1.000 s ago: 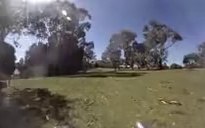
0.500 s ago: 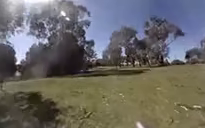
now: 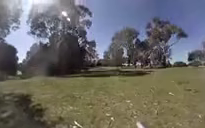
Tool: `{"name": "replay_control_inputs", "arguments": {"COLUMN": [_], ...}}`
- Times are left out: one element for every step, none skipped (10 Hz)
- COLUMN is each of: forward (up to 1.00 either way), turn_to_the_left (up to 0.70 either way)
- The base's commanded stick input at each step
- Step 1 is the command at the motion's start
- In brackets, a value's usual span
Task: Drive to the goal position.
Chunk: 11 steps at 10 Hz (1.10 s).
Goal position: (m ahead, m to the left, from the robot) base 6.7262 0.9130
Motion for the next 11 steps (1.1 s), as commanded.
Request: {"name": "replay_control_inputs", "arguments": {"forward": [1.00,1.00,1.00,1.00,1.00,1.00,1.00,1.00,1.00,1.00,1.00], "turn_to_the_left": [0.00,0.00,0.00,0.00,-0.27,-0.27,-0.27,0.00,0.00,0.00,0.00]}}
